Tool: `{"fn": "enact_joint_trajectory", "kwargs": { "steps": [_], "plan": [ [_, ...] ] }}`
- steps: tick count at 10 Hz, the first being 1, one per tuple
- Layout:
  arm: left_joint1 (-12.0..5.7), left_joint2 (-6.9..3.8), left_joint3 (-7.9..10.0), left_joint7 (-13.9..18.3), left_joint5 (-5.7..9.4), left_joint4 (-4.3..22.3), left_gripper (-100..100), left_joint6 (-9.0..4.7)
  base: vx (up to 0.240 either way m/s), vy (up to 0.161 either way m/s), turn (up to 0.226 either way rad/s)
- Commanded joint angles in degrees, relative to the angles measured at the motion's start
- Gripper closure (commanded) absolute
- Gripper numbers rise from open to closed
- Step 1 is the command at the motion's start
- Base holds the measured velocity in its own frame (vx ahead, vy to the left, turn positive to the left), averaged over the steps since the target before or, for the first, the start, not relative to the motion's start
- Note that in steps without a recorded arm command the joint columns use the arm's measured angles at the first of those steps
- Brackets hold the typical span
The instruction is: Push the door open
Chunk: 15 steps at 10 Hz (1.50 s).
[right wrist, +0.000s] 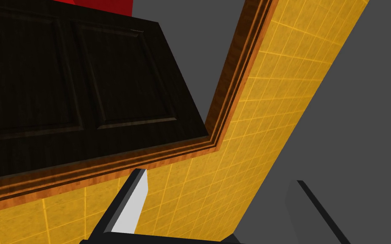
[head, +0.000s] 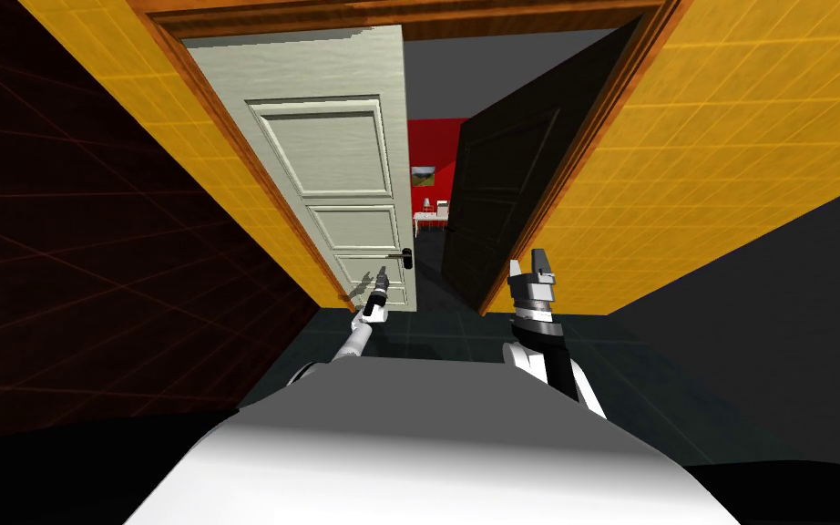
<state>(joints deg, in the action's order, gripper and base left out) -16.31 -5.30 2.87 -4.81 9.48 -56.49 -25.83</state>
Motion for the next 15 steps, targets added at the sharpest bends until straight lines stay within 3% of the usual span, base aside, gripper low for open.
{"fn": "enact_joint_trajectory", "kwargs": {
  "steps": [1,10,12,15],
  "plan": [
    [-0.9,-0.05,0.05,0.0,0.12,1.6,-100,-0.24,0.06,0.0,-0.004],
    [-8.8,0.63,0.3,-0.6,1.51,14.7,-100,0.61,0.093,-0.007,-0.011],
    [-9.85,0.78,0.33,-0.7,1.7,16.4,-100,0.73,0.077,-0.001,-0.005],
    [-9.84,0.51,0.54,-0.7,1.7,16.6,-100,0.43,0.104,0.006,-0.015]
  ]
}}
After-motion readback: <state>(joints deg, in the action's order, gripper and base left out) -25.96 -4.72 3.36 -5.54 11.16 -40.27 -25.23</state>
